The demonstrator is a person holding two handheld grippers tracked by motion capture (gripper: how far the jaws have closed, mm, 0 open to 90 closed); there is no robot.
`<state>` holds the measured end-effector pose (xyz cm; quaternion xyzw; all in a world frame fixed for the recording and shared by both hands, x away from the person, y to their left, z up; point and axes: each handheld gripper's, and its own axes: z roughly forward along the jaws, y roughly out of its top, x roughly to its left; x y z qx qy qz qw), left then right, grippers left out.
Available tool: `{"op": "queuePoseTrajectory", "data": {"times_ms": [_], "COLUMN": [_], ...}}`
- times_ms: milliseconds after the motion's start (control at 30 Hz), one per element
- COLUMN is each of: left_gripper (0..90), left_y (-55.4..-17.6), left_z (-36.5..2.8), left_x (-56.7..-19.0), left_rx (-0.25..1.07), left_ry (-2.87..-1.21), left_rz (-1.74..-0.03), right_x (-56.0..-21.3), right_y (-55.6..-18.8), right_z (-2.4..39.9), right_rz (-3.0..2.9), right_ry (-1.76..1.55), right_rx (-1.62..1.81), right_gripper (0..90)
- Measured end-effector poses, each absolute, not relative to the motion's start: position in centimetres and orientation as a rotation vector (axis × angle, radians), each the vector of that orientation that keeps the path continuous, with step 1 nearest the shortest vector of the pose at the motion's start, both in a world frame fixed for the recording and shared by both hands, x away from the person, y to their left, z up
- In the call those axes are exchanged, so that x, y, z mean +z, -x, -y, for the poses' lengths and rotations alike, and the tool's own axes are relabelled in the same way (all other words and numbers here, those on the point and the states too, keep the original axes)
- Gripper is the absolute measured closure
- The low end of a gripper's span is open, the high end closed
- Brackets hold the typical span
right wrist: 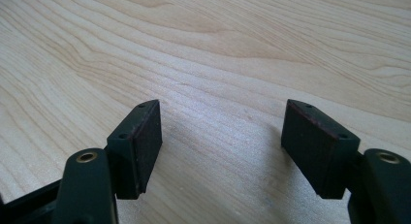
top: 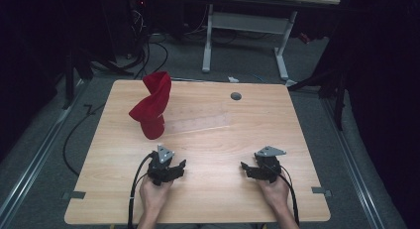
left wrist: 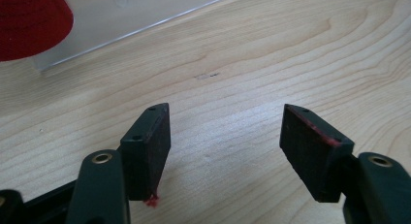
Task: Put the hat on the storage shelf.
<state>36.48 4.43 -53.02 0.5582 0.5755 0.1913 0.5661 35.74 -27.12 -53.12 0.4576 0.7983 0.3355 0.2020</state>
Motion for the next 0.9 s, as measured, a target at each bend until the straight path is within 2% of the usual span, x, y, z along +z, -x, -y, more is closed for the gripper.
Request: {"op": "queuePoseTrajectory", "data": {"times_ms": [433,900], "left_gripper": [34.0,31.4], "left_y": [-37.3,-37.3], "left_z": [-4.2,-4.3], "left_x": [-54.4,-54.6], "left_rx": [0.482,0.473], "left_ry": [-1.378,-1.369], "left_rz": [-1.383,-1.378], "right_x": [-53.1,-53.1], "right_y": [-35.8,-35.8], "right_z": [27.1,27.1], "right_rz": [-2.225,-2.223], "right_ry": [-1.281,-1.282], "right_rx": [0.931,0.931], "right_gripper": [31.3,31.3]}}
